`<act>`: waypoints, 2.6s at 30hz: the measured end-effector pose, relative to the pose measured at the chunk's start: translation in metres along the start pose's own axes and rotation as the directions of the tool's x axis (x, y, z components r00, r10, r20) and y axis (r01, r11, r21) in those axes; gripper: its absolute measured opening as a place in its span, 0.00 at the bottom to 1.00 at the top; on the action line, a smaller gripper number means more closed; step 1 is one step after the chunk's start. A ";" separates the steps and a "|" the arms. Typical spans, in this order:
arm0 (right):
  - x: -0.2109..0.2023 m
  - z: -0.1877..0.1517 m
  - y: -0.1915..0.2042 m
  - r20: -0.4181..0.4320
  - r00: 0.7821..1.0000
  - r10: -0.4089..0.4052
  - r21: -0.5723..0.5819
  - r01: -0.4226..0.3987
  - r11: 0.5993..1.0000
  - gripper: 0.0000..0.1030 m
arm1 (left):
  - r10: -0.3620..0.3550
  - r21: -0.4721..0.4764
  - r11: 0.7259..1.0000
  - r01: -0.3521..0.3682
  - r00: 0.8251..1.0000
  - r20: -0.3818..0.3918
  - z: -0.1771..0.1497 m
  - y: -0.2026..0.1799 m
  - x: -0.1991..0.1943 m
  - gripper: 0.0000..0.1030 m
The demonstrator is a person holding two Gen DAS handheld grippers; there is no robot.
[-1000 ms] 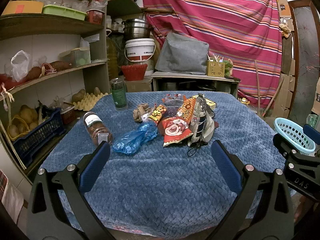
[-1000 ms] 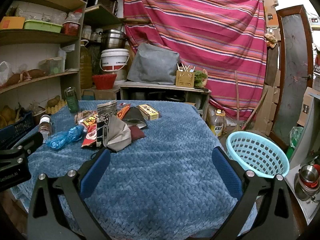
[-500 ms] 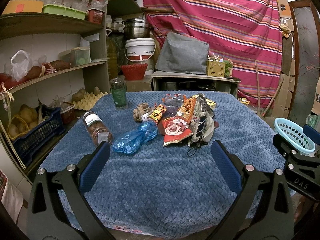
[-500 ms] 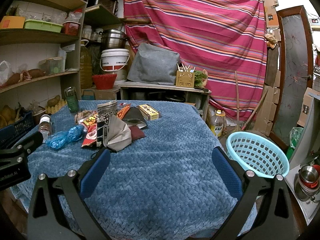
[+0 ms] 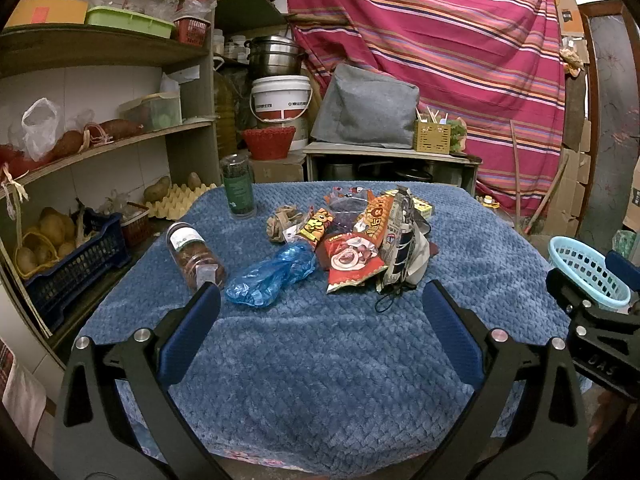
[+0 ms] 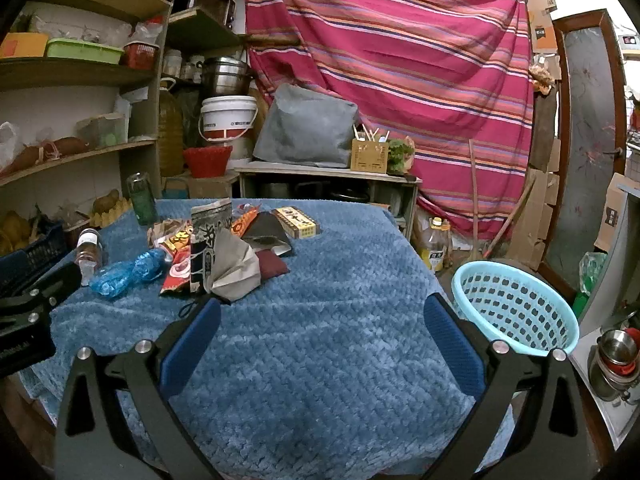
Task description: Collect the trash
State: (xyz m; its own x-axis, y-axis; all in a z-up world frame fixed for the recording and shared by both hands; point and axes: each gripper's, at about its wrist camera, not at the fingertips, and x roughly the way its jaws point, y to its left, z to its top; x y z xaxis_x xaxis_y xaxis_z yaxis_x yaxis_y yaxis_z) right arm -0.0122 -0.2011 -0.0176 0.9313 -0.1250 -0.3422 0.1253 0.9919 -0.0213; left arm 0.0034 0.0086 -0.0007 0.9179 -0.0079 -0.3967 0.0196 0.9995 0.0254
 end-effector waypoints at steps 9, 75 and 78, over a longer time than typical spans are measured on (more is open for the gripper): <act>0.003 -0.003 0.000 0.000 1.000 0.001 -0.008 -0.001 1.000 0.96 | 0.002 0.003 1.000 -0.002 1.000 0.000 -0.004 0.001 0.002 0.95; 0.130 0.022 0.001 -0.164 0.984 -0.076 -0.081 0.063 0.995 0.96 | 0.097 0.031 0.995 -0.092 0.959 -0.268 0.004 0.046 0.185 0.94; 0.134 0.022 0.002 -0.184 0.981 -0.058 -0.060 0.048 0.997 0.96 | 0.098 0.049 0.995 -0.088 0.959 -0.266 0.008 0.041 0.189 0.93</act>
State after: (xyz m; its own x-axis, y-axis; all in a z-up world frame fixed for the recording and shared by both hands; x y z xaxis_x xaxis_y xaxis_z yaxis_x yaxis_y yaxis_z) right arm 0.1202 -0.2163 -0.0426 0.8433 -0.1762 -0.5077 0.1493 0.9843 -0.0937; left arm 0.1811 0.0478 -0.0670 0.7770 0.0986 -0.6217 -0.0418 0.9936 0.1053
